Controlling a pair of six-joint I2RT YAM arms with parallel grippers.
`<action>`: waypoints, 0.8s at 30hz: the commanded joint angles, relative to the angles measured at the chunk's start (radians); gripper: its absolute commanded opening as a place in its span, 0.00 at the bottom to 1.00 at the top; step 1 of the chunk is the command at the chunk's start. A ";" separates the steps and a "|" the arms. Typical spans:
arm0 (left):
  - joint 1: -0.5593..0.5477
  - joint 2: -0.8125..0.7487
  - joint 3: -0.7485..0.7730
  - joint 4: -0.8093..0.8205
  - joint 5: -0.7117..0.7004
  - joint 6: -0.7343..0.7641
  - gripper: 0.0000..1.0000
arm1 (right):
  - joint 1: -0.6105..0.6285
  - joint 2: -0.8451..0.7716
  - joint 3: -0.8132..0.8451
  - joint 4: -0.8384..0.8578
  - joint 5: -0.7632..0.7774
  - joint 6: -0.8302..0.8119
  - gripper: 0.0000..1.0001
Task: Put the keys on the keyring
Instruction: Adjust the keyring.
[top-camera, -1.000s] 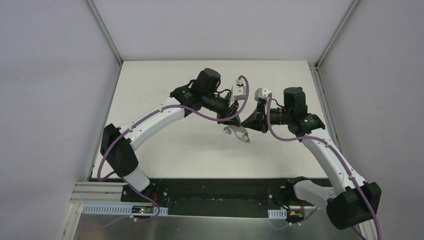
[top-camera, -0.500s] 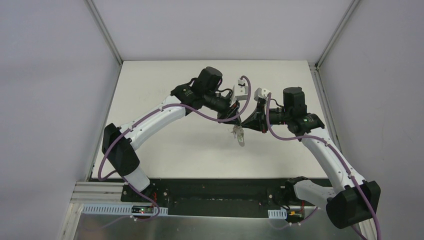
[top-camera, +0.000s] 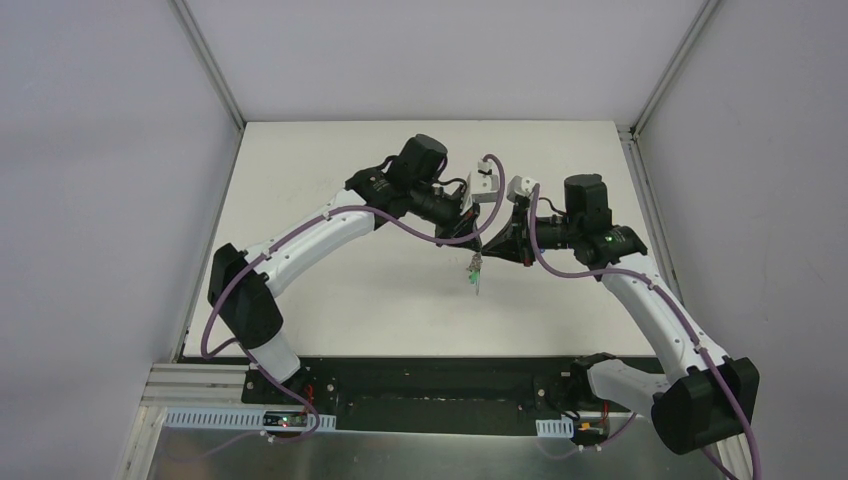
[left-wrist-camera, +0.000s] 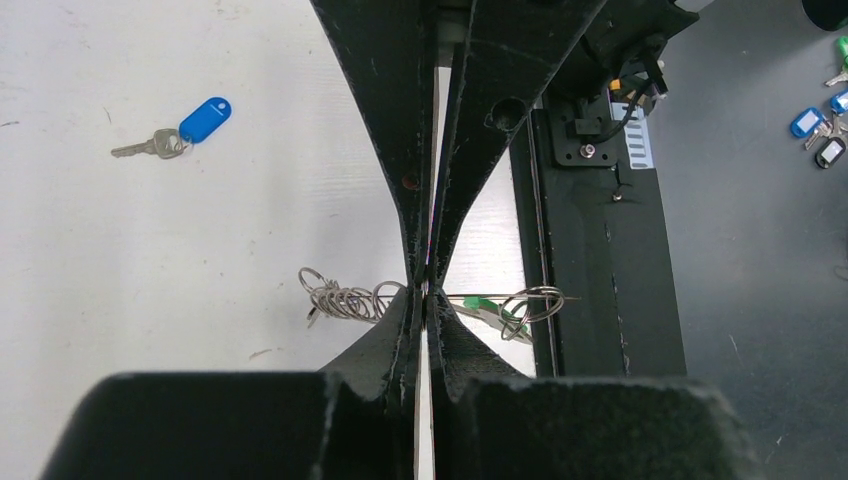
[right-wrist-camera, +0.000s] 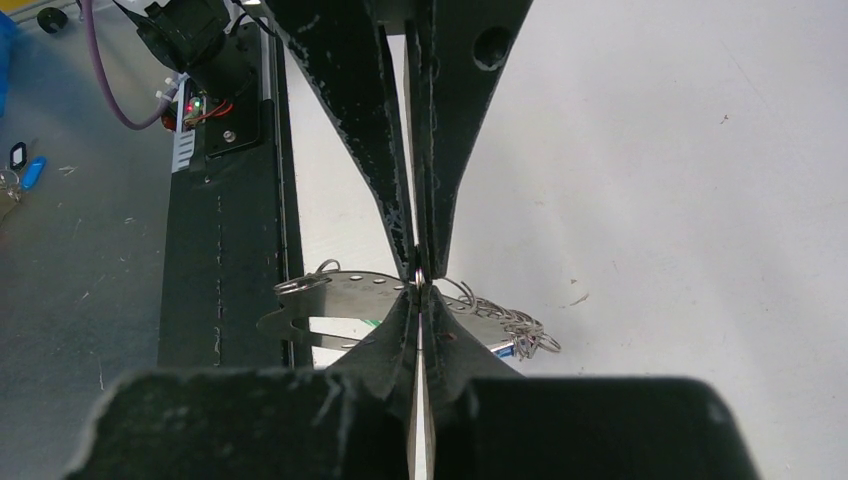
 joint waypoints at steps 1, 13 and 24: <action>-0.011 0.018 0.047 -0.006 0.025 0.023 0.00 | -0.003 -0.005 0.018 0.033 -0.041 -0.003 0.00; 0.081 -0.060 -0.158 0.508 0.217 -0.450 0.00 | -0.090 -0.039 -0.034 0.225 -0.106 0.253 0.21; 0.138 -0.031 -0.379 1.350 0.216 -1.072 0.00 | -0.161 -0.037 -0.082 0.427 -0.177 0.463 0.22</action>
